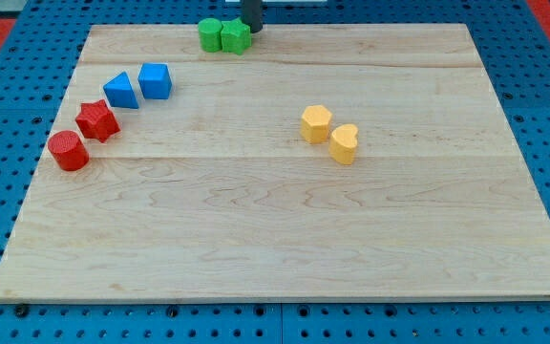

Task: Slide the green star towards the center of the board

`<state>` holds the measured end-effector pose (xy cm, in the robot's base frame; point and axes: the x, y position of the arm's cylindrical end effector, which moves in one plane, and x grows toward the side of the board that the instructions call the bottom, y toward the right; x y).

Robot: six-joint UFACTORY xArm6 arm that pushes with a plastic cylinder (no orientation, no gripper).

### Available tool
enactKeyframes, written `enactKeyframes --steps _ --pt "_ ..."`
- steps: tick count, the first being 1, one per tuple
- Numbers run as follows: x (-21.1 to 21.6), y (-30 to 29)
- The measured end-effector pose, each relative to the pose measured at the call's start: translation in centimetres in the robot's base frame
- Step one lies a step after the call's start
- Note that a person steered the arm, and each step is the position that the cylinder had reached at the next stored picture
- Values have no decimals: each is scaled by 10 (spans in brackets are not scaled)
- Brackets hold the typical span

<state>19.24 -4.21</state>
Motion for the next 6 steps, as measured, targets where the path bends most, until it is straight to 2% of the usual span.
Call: enactKeyframes --steps 2,3,5,6 --pt "23 -2" --pt "2 -2" --pt "7 -33" --pt "59 -25"
